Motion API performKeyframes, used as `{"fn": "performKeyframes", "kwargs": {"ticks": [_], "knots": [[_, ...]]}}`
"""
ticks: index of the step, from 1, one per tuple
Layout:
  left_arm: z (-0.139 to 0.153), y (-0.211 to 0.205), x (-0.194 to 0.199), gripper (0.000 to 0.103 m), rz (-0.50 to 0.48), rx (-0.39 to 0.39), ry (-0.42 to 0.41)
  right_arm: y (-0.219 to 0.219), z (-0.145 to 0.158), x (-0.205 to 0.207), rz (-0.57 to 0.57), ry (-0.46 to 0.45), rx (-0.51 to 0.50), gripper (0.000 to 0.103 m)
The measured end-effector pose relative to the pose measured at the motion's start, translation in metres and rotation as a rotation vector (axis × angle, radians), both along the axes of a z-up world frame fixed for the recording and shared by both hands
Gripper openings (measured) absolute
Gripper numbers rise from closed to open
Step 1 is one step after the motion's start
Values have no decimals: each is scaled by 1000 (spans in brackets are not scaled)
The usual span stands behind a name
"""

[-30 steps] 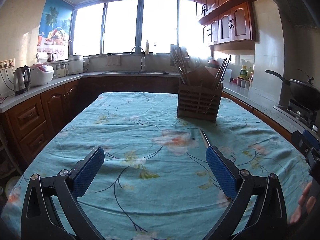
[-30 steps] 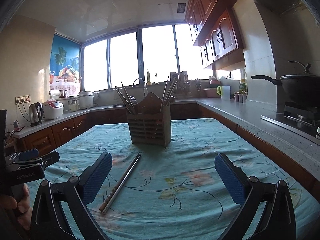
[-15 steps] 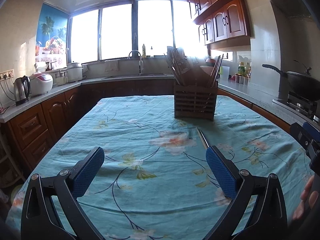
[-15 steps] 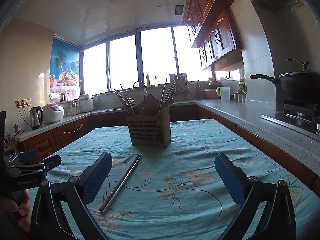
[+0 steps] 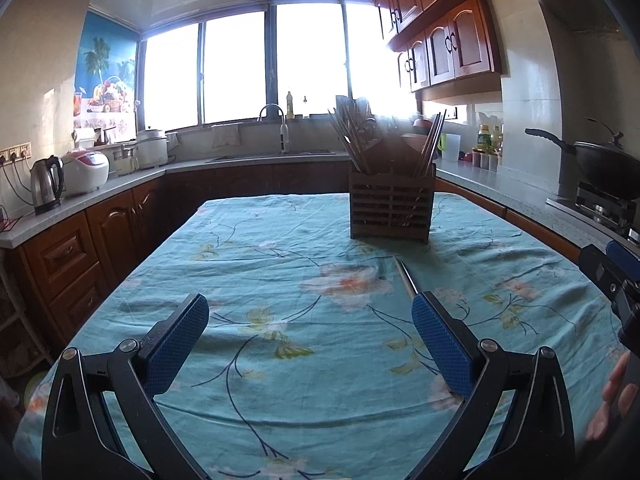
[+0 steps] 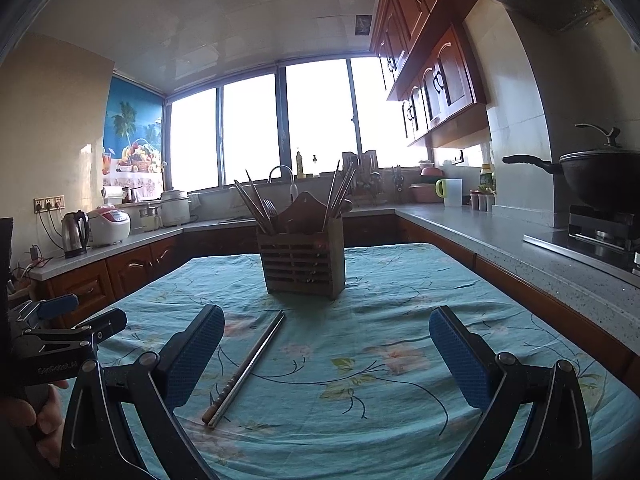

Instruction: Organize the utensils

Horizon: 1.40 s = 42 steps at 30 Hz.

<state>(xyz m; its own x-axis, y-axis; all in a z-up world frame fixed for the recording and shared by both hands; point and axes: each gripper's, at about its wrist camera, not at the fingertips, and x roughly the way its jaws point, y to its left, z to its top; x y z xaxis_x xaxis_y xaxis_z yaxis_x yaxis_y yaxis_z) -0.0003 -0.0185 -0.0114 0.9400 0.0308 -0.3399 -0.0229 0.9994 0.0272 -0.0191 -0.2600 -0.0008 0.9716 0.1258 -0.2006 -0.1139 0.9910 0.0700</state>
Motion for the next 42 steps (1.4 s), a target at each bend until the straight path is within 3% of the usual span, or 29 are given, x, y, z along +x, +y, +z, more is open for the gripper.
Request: {"fn": "performKeyframes", "kwargs": {"ticks": [42], "knots": [[3, -2, -5, 103, -17, 11, -31, 3, -1, 0, 8, 3, -4, 103]]}}
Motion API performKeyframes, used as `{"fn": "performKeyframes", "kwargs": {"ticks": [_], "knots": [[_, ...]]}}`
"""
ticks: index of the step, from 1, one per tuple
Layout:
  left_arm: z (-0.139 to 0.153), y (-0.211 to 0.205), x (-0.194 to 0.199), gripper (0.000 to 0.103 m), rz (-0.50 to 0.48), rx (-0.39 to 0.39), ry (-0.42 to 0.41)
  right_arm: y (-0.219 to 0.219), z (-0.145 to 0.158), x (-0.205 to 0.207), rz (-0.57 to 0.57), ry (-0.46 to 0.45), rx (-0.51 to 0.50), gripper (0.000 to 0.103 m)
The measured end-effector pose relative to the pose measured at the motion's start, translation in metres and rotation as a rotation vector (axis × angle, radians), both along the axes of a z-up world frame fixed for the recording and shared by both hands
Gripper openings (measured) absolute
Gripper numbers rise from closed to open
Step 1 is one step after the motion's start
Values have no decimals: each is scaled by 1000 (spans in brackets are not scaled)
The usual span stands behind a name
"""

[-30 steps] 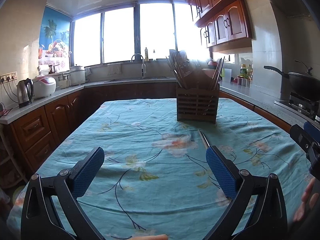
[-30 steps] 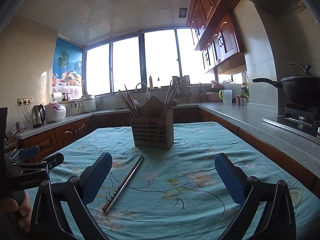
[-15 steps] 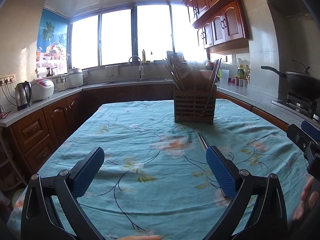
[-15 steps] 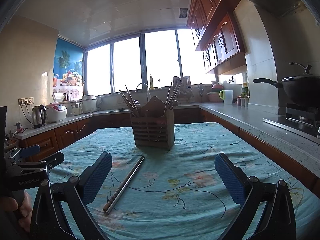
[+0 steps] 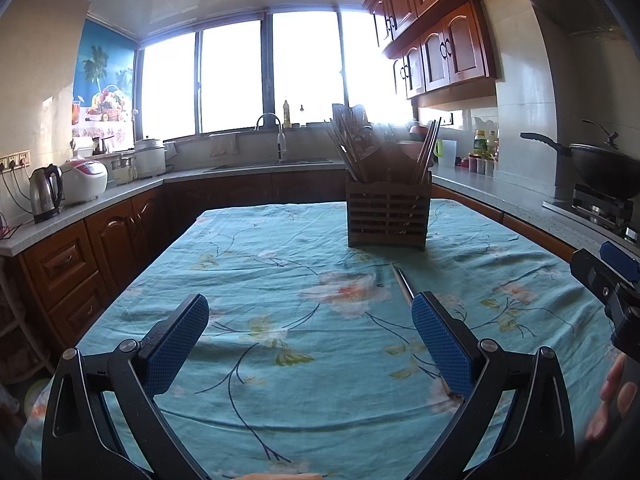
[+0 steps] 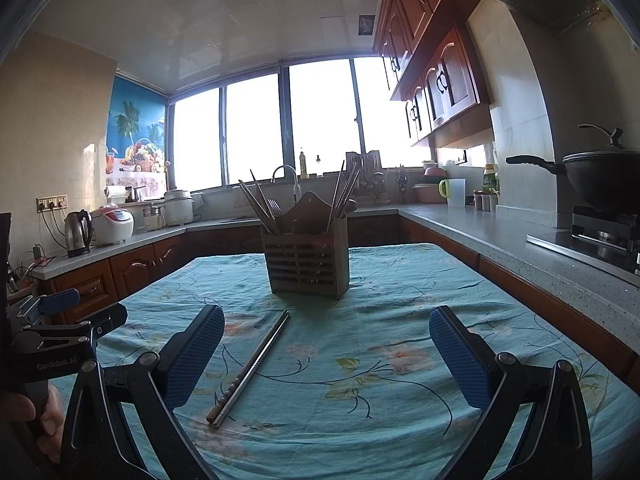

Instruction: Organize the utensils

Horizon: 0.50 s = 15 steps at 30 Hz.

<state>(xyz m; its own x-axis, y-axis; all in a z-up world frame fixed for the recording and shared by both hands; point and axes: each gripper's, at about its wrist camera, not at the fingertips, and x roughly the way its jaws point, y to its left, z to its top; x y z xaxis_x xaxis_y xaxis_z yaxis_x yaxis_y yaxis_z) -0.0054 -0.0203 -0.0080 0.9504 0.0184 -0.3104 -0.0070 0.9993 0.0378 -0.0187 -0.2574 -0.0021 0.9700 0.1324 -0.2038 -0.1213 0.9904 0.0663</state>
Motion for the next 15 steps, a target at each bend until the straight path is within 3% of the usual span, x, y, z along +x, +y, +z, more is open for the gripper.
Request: {"fn": "performKeyframes", "kwargs": {"ticks": [15], "knots": [[0, -3, -2, 103, -2, 16, -8, 0, 1, 1, 3, 0, 3, 103]]}}
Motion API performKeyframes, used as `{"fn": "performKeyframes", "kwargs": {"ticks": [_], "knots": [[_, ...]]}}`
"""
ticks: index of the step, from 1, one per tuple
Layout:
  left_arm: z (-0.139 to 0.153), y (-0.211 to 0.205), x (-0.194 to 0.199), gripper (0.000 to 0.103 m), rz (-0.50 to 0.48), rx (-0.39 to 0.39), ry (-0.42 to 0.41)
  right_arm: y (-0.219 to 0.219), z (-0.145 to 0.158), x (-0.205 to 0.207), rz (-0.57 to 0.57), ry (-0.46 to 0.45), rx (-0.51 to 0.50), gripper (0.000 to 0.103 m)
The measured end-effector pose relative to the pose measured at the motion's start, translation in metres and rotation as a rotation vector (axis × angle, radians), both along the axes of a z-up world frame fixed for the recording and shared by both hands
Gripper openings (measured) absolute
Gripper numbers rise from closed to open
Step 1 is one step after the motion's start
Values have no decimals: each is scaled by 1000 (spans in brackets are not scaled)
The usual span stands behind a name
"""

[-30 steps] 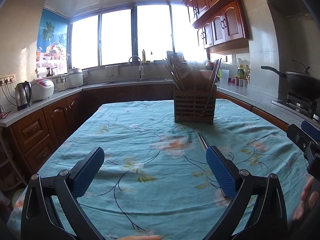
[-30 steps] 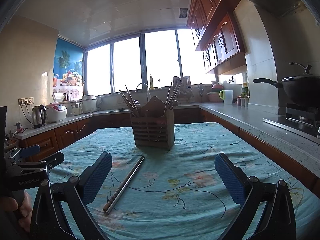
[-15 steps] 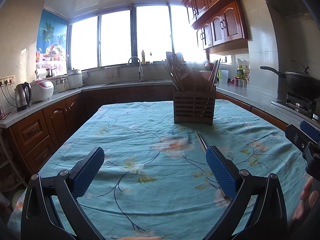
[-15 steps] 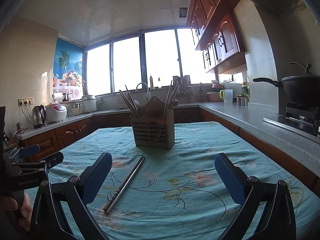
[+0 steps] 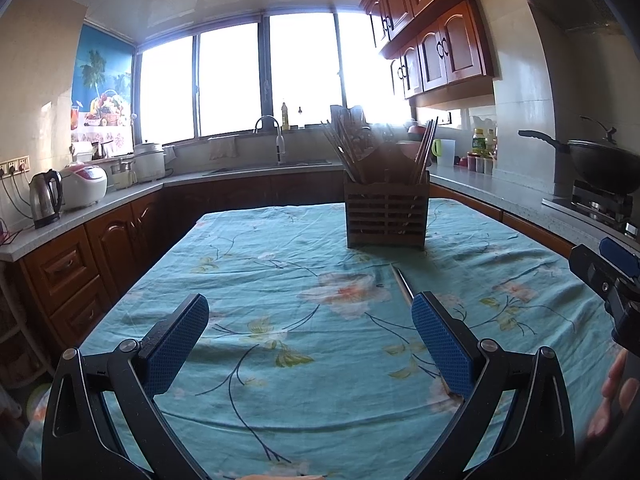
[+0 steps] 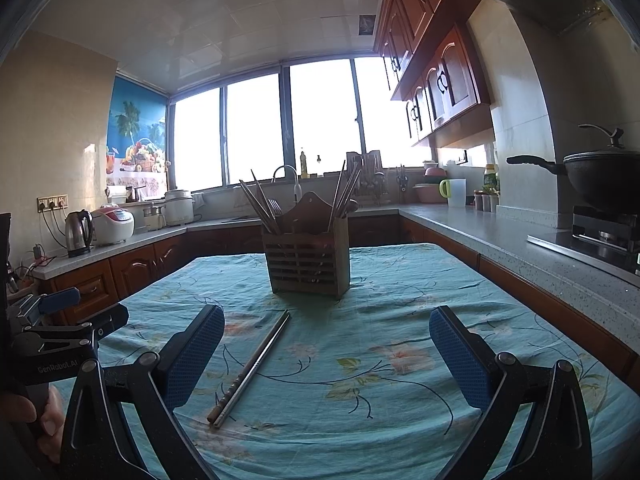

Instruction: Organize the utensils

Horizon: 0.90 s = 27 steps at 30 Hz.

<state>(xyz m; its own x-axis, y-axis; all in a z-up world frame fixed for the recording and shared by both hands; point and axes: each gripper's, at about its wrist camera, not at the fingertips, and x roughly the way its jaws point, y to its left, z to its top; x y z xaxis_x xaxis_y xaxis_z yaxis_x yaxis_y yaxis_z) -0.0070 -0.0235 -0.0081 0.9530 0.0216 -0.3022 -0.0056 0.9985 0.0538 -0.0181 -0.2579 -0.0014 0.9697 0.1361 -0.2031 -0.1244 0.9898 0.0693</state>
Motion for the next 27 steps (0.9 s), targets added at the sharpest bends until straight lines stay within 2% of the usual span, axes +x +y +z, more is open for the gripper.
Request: {"fn": "performKeyframes", "kwargs": {"ticks": [27], "knots": [[0, -6, 0, 103, -17, 27, -2, 0, 0, -1, 1, 0, 3, 103]]}}
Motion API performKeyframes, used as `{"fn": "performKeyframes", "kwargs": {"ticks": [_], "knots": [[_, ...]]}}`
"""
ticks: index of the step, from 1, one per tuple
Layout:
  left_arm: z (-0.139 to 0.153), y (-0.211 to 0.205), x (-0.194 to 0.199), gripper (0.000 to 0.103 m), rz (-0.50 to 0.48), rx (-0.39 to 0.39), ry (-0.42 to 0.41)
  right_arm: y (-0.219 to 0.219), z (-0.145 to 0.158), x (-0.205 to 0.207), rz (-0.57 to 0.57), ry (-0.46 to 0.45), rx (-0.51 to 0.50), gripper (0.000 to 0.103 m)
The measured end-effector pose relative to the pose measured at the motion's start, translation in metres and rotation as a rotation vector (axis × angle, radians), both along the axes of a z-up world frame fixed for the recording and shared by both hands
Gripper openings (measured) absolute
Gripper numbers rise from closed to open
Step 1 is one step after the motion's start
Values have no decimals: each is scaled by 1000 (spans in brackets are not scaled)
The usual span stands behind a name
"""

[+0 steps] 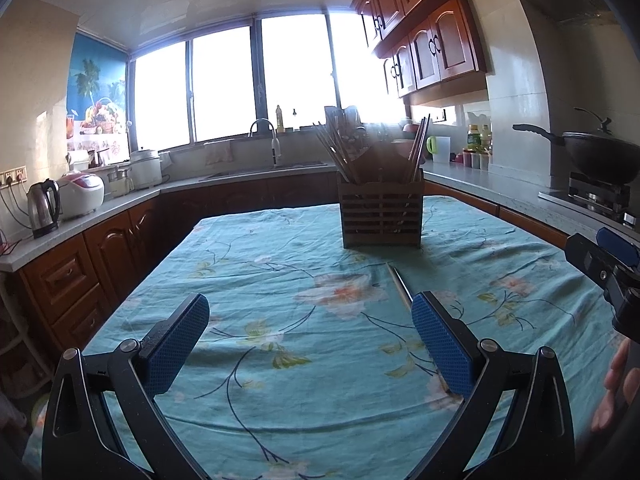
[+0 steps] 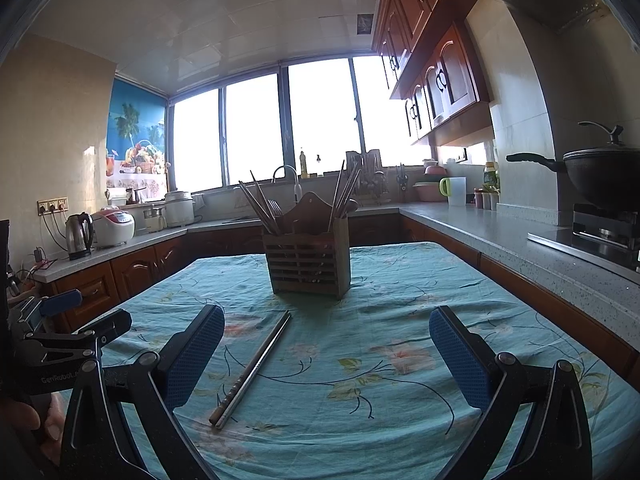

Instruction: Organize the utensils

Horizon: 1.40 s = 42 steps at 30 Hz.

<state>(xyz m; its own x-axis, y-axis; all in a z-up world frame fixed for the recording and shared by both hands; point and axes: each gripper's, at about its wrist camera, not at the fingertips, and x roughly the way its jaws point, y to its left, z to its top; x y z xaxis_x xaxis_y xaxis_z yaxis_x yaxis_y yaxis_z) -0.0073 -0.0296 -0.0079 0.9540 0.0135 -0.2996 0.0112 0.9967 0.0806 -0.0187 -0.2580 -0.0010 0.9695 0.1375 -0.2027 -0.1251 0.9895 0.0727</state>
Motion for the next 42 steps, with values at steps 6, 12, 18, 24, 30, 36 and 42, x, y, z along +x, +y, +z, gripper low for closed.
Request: {"fn": "performKeyframes", "kwargs": {"ticks": [6, 12, 18, 24, 30, 36, 42], "knots": [[0, 0, 1, 103, -2, -4, 6, 1, 1, 0, 1, 0, 4, 103], [-1, 0, 2, 103, -9, -2, 10, 1, 1, -1, 1, 1, 5, 103], [-2, -1, 3, 103, -16, -4, 16, 3, 3, -2, 0, 3, 7, 103], [-3, -1, 5, 103, -24, -4, 21, 3, 2, -1, 1, 4, 6, 103], [-3, 0, 8, 103, -25, -14, 34, 4, 3, -1, 0, 8, 7, 103], [-1, 2, 13, 103, -26, -19, 45, 8, 8, 4, -4, 17, 11, 103], [1, 2, 16, 103, -33, -23, 54, 11, 8, 11, 1, 40, 15, 103]]}}
